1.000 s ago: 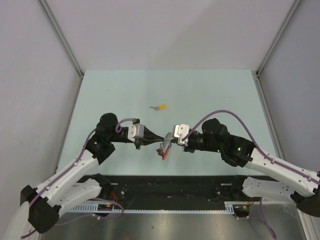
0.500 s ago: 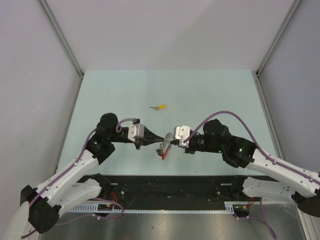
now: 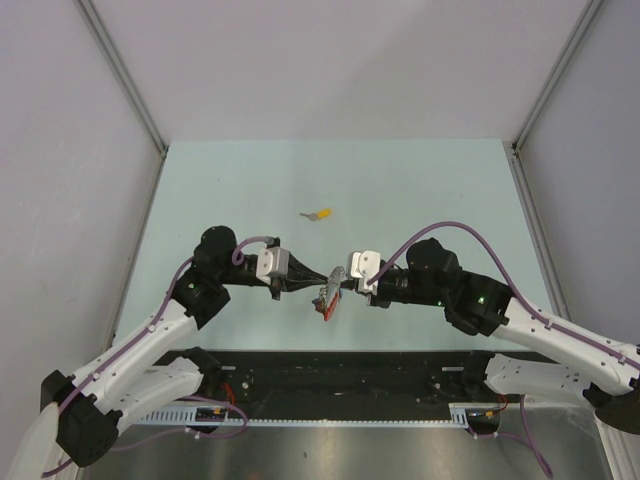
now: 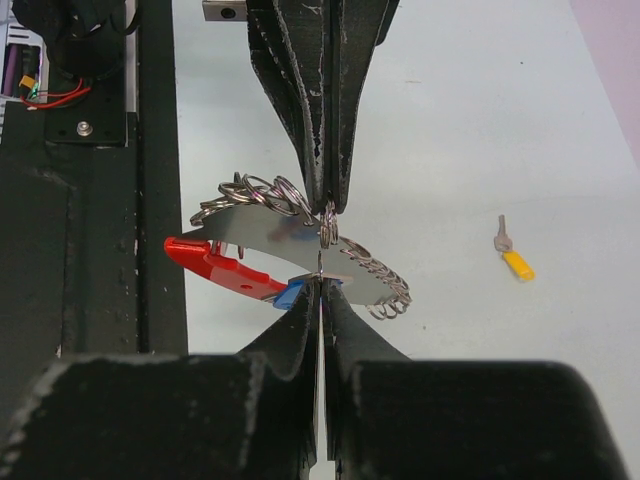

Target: Put the keys on the keyring

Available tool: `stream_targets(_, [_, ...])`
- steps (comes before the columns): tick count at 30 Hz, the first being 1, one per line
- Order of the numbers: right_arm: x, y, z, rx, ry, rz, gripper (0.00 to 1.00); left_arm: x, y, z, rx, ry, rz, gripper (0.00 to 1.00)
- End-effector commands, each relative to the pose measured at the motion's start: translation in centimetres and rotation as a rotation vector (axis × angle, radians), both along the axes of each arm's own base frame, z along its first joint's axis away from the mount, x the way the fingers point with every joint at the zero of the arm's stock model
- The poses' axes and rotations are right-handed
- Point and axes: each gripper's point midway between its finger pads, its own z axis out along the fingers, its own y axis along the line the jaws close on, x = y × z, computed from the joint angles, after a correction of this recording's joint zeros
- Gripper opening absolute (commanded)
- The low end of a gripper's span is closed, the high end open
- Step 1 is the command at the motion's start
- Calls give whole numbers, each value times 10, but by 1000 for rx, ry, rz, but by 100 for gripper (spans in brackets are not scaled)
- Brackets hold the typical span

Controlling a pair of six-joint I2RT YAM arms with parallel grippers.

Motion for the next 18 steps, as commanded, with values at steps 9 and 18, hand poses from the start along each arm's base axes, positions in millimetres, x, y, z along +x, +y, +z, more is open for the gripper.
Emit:
stream_targets(9, [8,2,21,60,-29,-35,0,-4,1,19,-43,-73,-24,0])
stream_targets(18, [6,1,18,51,-20,-28,0,-3,1,22,-56,-72,-10,0])
